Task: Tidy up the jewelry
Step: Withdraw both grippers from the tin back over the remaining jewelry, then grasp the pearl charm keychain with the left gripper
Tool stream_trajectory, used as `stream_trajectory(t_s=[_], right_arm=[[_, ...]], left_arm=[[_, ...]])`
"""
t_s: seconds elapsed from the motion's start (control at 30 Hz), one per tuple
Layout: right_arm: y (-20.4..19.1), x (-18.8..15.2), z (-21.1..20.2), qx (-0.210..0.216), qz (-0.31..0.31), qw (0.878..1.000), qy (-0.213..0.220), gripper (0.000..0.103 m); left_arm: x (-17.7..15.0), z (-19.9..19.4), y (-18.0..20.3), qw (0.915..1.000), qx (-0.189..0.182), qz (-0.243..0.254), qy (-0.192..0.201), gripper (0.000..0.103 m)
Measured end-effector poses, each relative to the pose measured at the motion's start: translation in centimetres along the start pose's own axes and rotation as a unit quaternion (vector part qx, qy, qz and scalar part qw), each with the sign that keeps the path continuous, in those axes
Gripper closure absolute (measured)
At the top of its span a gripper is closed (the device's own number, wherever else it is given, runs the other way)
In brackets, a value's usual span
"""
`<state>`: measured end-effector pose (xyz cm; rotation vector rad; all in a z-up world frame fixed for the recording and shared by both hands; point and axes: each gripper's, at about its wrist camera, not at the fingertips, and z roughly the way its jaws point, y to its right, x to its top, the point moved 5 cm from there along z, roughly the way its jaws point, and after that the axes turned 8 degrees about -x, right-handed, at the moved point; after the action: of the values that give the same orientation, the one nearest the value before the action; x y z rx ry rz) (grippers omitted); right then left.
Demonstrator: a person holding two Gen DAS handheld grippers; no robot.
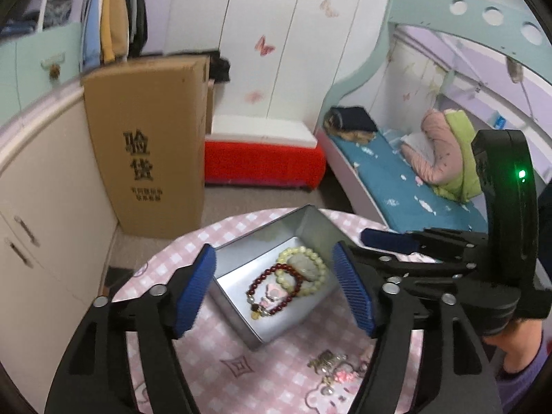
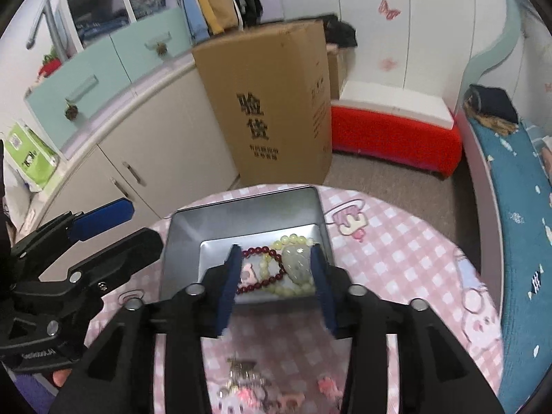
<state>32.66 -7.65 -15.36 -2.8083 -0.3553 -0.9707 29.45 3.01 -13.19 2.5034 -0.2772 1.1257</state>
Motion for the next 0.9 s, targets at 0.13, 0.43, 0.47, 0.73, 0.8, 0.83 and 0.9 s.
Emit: stream_trajectory(t_s=[0.13,0.43,0.47,0.73,0.8,0.83,0.9], right_arm=[[1.7,-2.8,-3.2,-0.008,0.007,1.0,0.023,0.061],[5.6,-11.1,-4.3,-0.022,0.067,0.997,0.01,0.056],[5.9,-12.2,-4.1,-0.018,0.079,0.997,0.004,0.056],[6.8,-16.3,-3.5,-0.018,0.108,0.994,-0.013,0.056],[7.0,-16.7,-3.4,-0.016,0.114,0.993,-0.015,0.056],[7.0,-16.9,-3.4,-0.016,0.115,0.993,-0.015,0.056],[7.3,-17.0,-3.5,-0.016,0.117,0.993,-0.014,0.056]], left_arm=[[-2.0,-1.9,1.7,0.9998,0.003,0.018,0.012,0.025],[-9.6,-0.6,4.8,0.998,0.004,0.053,-0.035,0.023],[-10.7,0.1,5.0,0.9971,0.002,0.056,-0.05,0.023],[-14.1,3.5,5.0,0.9935,0.025,0.059,-0.094,0.023],[-14.2,4.2,4.8,0.9914,0.042,0.073,-0.101,0.024],[-14.4,4.5,4.7,0.9901,0.048,0.078,-0.106,0.029],[-14.8,5.1,4.5,0.9881,0.047,0.084,-0.12,0.039]])
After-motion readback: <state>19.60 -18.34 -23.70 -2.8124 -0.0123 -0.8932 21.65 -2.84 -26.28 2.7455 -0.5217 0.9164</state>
